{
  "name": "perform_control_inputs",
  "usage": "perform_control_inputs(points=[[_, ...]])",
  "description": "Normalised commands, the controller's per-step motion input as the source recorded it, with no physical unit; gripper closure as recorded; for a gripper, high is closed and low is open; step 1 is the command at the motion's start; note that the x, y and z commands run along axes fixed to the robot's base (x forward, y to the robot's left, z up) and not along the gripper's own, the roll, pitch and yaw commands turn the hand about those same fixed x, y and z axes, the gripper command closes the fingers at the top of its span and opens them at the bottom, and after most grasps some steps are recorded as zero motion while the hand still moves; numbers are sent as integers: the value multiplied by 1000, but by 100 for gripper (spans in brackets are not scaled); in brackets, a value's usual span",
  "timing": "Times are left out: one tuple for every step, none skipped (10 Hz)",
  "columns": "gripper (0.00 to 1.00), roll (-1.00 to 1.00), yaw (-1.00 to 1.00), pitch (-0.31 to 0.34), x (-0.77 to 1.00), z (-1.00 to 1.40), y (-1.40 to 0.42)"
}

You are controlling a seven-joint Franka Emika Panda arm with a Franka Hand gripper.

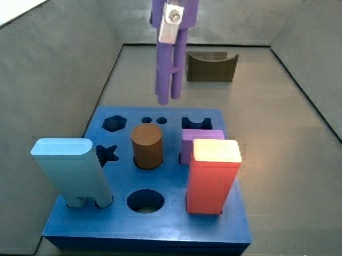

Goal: Pick up the 3 prong object. Move up. Rotate the 3 prong object. Place the 3 prong object on the fixture. Regrasp the 3 prong object. Move to above the board. Insert the 3 prong object.
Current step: Insert the 3 prong object.

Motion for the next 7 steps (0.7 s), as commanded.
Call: perform_control_inputs(points=[[100, -164, 366, -10, 0, -214, 0], [100, -73, 289, 0, -29, -251, 0], [100, 11, 83, 0, -69, -286, 0], [100, 43, 43, 0, -126, -243, 0], [100, 0, 51, 19, -80, -197, 0], [100, 0, 66, 17, -143, -134, 0], [100, -23, 126, 0, -43, -40, -54]])
